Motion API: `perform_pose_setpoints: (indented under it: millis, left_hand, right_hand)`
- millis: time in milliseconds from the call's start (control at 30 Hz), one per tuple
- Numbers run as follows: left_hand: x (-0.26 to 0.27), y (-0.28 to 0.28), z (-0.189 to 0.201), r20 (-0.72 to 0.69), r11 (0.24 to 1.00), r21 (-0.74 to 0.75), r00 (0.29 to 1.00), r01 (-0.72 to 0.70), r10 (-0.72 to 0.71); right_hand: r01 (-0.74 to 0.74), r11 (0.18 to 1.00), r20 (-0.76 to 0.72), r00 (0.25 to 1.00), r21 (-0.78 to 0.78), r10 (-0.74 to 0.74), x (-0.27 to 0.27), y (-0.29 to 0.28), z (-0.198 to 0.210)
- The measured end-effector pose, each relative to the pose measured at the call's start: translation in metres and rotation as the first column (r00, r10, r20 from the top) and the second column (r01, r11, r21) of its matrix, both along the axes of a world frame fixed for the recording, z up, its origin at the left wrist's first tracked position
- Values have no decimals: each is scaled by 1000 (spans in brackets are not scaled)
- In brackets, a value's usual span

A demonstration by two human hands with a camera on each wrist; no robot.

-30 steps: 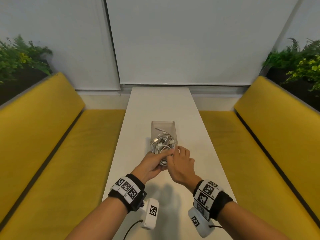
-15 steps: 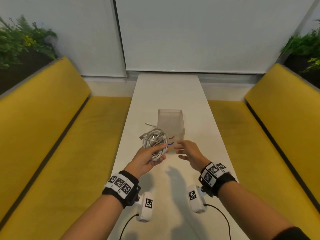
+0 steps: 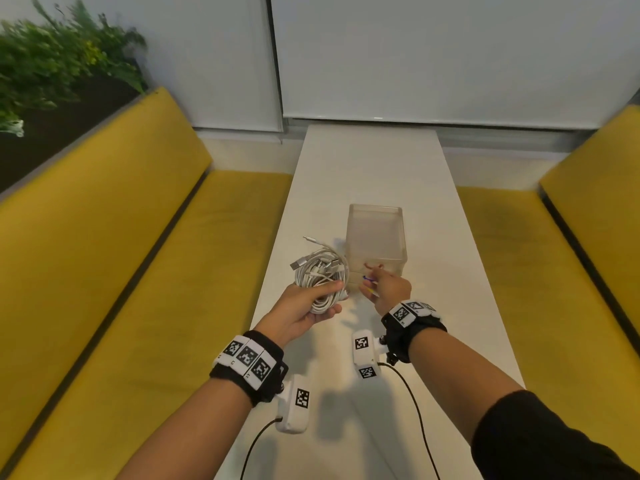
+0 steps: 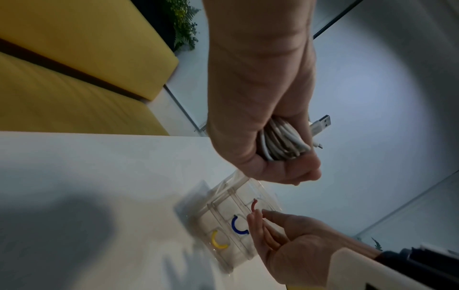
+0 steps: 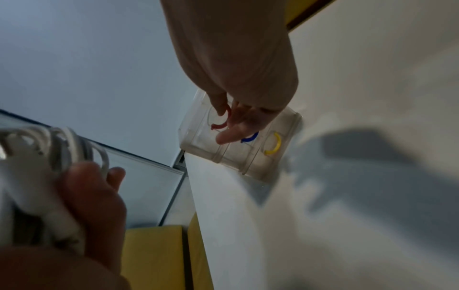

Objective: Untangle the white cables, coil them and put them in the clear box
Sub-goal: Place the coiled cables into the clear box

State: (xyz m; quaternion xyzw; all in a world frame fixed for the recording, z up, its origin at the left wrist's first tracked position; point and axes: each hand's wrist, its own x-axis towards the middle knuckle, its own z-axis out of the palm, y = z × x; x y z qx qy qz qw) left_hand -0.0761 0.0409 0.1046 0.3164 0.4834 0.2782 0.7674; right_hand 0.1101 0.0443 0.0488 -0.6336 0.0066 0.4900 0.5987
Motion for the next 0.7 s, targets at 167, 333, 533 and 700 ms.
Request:
perform_pose_setpoints:
  millis: [167,333,533,700]
  left_hand:
    - [2,3,-8,-11,1000,-8,1000,14,-14]
    - [5,5,-12,-60,999,47,998,-19,22]
    - [24,19,6,-318,903,424,946,74,72]
    - [57,29,18,-784,529,595,583,605,215]
  right_hand:
    - [3,1000,-46,999,-7,-3,-2,0,1]
    - [74,997,-107,992,36,-70,1,-5,-3]
    - [137,986,-277,955,92,-106,-10,-30,-12]
    - [146,980,-293,951,137,-101,-12,-49,-9]
